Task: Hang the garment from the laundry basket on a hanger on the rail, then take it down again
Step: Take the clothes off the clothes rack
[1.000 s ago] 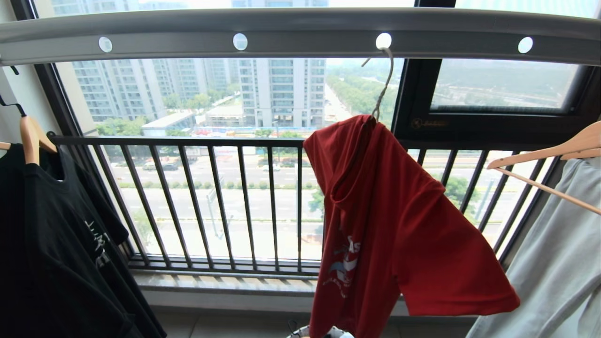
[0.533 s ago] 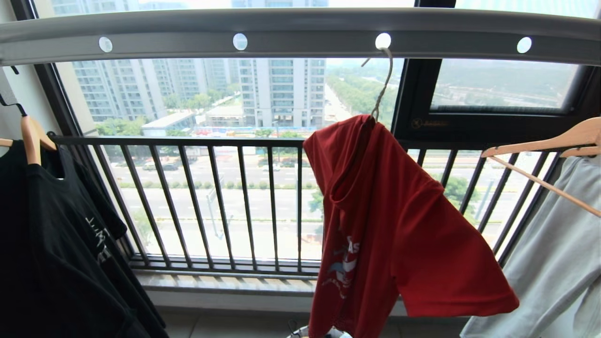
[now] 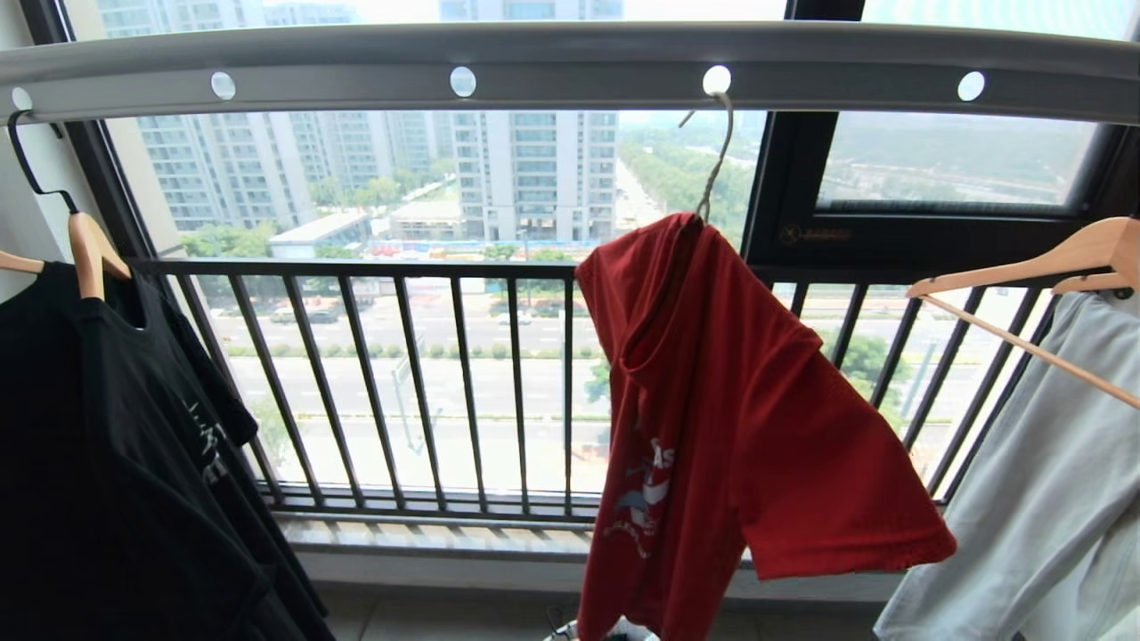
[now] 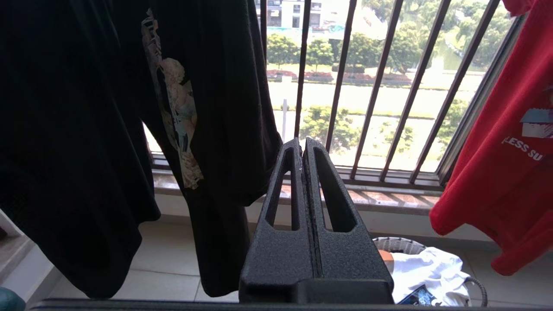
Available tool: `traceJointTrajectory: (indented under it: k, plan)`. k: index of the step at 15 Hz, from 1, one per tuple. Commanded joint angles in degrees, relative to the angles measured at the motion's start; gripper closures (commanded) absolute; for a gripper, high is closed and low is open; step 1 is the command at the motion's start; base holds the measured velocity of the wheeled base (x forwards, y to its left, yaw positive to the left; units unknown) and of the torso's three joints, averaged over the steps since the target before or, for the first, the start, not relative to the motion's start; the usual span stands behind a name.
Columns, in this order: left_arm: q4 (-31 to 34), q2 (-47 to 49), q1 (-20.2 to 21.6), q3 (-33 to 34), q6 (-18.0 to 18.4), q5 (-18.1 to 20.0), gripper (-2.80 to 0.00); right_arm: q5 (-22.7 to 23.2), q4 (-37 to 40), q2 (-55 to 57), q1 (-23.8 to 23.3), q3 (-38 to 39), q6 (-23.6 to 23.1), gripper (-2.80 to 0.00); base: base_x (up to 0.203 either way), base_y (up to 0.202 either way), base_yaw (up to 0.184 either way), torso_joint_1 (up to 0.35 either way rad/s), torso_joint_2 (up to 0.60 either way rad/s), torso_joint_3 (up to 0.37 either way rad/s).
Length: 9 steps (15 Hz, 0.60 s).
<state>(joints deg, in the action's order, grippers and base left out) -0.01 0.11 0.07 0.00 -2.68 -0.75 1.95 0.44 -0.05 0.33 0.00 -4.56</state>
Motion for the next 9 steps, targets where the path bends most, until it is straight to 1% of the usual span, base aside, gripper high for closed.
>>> traceJointTrajectory:
  k: [1, 4, 9]
  plan:
    - [-0.03, -0.02, 0.01, 0.03, -0.04, -0.04, 0.00, 0.16, 0.09, 0.14, 0.02, 0.00, -0.10, 0.00, 0.000, 0.000, 0.000, 0.000, 0.00, 0.000]
    - [0.01, -0.02, 0.01, 0.09, -0.04, -0.04, 0.00, 0.16, 0.40, 0.14, 0.02, -0.09, 0.75, 0.00, 0.000, 0.000, 0.000, 0.000, 0.00, 0.000]
    - [0.00, -0.02, 0.01, 0.09, -0.04, -0.04, 0.00, 0.07, 0.29, 0.05, 0.02, -0.57, 0.87, 0.00, 0.000, 0.000, 0.000, 0.000, 0.00, 0.000]
